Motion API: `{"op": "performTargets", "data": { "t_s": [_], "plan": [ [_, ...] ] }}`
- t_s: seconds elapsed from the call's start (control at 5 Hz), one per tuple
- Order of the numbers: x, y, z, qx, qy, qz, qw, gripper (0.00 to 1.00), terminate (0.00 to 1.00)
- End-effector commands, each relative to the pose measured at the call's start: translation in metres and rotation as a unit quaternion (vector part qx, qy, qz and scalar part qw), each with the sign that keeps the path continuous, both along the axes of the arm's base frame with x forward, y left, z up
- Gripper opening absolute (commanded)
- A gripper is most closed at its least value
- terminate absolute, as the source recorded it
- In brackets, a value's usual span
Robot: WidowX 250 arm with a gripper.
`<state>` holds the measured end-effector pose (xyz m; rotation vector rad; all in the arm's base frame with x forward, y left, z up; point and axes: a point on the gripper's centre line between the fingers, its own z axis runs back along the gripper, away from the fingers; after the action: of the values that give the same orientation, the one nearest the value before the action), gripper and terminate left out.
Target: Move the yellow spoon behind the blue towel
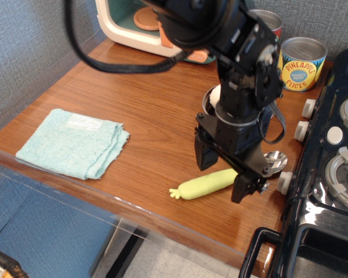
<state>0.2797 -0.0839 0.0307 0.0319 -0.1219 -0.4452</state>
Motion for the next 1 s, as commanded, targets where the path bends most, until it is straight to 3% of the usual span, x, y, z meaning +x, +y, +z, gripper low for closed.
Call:
{"op": "performTargets", "data": {
  "t_s": [0.0,0.2,0.4,0.6,0.8],
  "plan": [
    [0.003,0.011,-0.018,0.014,0.022,0.028,0.9993,1.0,0.0],
    [0.003,0.014,-0.026,0.009,0.037,0.043,0.9984,1.0,0.0],
    [0.002,0.012,-0.025,0.006,0.036,0.045,0.9983,0.0,0.0],
    [-0.001,0.01,-0.006,-0.012,0.019,0.04,0.9989,0.0,0.0],
    [-0.008,0.015,0.043,-0.051,-0.017,0.042,0.9977,0.0,0.0]
  ]
}}
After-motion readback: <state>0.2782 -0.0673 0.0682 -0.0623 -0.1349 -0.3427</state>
